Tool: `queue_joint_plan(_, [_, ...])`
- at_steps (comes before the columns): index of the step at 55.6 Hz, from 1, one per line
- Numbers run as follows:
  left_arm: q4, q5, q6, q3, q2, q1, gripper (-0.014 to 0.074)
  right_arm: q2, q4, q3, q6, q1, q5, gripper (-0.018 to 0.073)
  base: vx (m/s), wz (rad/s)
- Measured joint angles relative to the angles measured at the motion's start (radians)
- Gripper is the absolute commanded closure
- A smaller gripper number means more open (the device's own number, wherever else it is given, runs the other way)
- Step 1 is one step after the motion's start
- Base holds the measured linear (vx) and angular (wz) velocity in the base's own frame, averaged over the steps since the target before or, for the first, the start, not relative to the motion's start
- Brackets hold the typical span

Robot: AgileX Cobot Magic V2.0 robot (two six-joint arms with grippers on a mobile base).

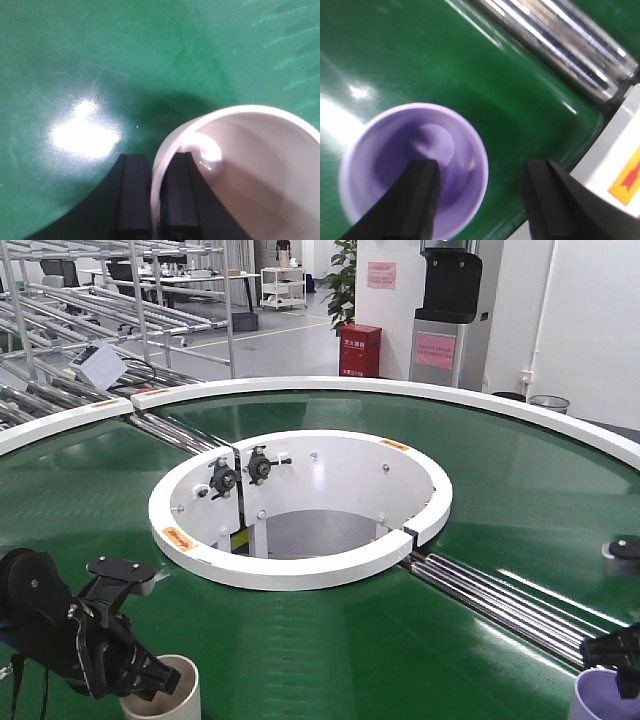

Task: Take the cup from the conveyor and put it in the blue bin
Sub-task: 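Lower the left gripper to the cream cup and the right to the lavender cup, then close both grippers on the cup rims and lift the cups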

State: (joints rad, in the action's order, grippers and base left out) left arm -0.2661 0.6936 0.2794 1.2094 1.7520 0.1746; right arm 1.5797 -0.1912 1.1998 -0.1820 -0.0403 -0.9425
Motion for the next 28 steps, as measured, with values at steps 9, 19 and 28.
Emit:
queue_joint_plan(9, [0.000,0.000,0.000,0.000,0.000,0.000,0.0604,0.070,0.016,0.000,0.016,-0.051,0.036,0.0125,0.00,0.00])
queue_joint_plan(19, [0.000,-0.003,0.001,0.000,0.000,0.000,0.0604,0.111,0.124,0.001,0.092,-0.100,0.069,0.0157,0.00,0.00])
queue_joint_plan(28, [0.000,-0.017,0.001,0.000,0.000,0.000,0.0604,0.143,0.215,0.004,0.157,-0.104,0.087,0.0184,0.00,0.00])
